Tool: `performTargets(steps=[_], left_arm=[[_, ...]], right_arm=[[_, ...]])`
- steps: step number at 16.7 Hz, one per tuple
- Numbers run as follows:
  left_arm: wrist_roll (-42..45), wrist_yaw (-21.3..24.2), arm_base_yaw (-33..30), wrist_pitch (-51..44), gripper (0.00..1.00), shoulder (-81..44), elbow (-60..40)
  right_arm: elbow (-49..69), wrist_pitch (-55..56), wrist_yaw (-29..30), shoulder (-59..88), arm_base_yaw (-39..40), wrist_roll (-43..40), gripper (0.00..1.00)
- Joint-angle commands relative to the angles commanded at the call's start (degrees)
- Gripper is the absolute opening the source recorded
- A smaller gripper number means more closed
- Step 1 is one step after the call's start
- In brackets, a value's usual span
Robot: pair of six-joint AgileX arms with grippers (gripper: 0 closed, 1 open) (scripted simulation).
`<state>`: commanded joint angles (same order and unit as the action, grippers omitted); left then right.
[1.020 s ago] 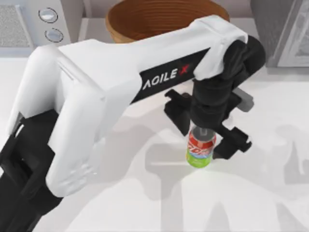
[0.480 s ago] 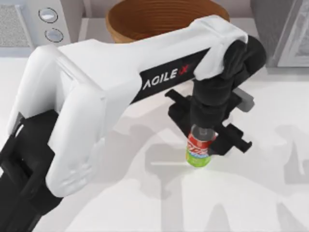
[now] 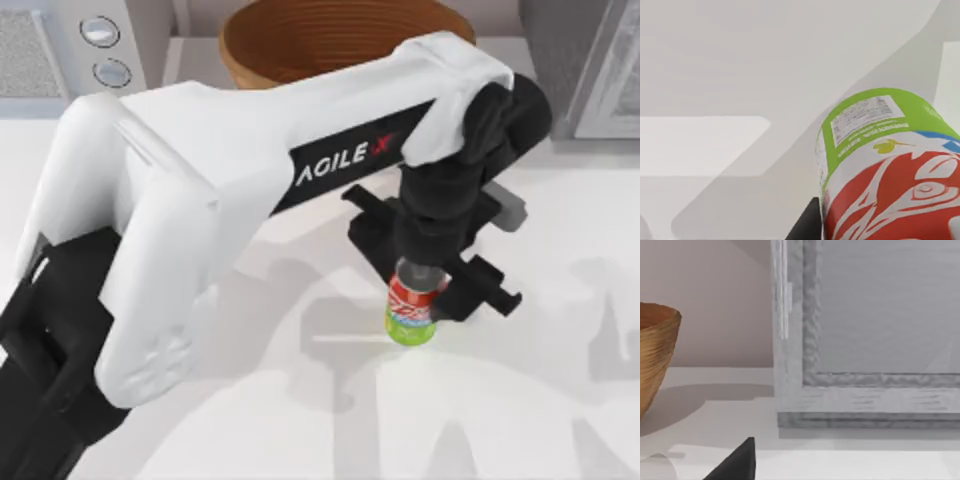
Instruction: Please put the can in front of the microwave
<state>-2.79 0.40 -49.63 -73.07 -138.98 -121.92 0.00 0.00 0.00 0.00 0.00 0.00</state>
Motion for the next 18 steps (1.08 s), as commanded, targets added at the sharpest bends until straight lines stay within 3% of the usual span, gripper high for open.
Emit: performTargets(steps=[7,13,18], left_arm=[[-0.1,0.0,-0.1,-8.8,0.0,-0.3,-9.1],[0.4,0.3,0.7,-8.7,0.0,0.2,-9.0],[1.2,0.7,12.1,-6.3,0.0,6.1,-1.6]], right_arm=[[0.0,0.0,0.0,0.0,0.0,0.0,1.0],[0.0,0.0,0.0,0.0,0.0,0.0,1.0],[0.0,0.0,0.0,0.0,0.0,0.0,1.0]])
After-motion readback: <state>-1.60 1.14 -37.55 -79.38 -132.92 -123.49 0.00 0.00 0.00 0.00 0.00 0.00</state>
